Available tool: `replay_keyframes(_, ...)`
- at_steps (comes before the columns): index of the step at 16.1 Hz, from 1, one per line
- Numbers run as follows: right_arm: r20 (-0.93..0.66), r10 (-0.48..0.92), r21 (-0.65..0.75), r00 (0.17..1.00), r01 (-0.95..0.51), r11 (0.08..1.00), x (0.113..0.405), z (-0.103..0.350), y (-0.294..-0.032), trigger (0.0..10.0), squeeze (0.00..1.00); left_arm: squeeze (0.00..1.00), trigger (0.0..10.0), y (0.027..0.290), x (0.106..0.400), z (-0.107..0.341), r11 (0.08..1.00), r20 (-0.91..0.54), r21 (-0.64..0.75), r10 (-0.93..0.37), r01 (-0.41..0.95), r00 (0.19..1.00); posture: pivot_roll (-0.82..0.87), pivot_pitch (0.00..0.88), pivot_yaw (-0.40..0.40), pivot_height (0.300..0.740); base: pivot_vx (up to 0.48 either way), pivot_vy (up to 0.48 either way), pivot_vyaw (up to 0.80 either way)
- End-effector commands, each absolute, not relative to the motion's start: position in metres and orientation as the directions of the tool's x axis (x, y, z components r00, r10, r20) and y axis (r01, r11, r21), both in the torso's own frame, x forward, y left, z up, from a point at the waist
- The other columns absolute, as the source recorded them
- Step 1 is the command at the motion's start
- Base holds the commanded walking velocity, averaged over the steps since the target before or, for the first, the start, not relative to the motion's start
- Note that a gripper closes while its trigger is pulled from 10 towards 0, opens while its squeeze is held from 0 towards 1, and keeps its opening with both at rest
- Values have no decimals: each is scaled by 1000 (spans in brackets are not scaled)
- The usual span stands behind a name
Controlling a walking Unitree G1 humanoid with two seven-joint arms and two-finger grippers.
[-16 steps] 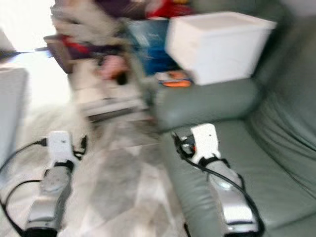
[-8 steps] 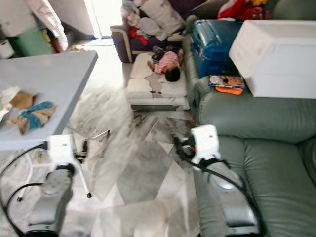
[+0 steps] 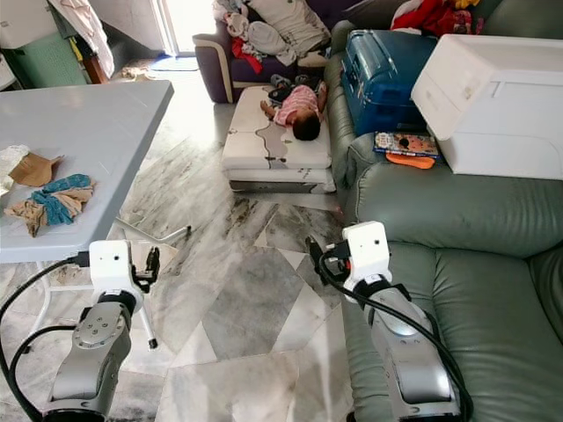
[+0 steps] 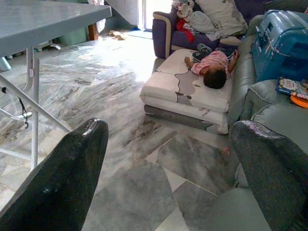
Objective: Picking trash to rubbish bin
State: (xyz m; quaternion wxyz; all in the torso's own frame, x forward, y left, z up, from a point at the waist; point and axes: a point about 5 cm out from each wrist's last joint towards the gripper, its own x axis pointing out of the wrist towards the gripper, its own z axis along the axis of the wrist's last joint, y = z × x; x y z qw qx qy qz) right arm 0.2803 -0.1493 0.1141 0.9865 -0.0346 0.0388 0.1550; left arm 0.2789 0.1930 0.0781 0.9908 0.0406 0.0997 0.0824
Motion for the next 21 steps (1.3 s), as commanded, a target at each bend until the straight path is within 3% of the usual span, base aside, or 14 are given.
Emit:
replay_keyframes(1,-72,313,-52,947,-317,947,282,120,-147,10000,0,0,10000,197,279,78,981,-199,100,184,-167,962,-37,0,16,740,0,0,0)
replay_keyframes(3,-71,312,-51,947,-316,947,283,120,-147,10000,0,0,10000,197,279,78,980,-198,98,190,-173,962,-38,0,16,740,0,0,0)
replay_keyframes(16,-66,300,-46,952,-303,952,283,121,-148,10000,0,0,10000,195,282,80,981,-194,102,183,-166,964,-43,0,22,740,0,469,0)
replay_keyframes(21,-40,295,-38,955,-297,954,285,127,-148,10000,0,0,10000,192,284,90,977,-144,144,176,-156,974,-36,0,22,740,0,95,0)
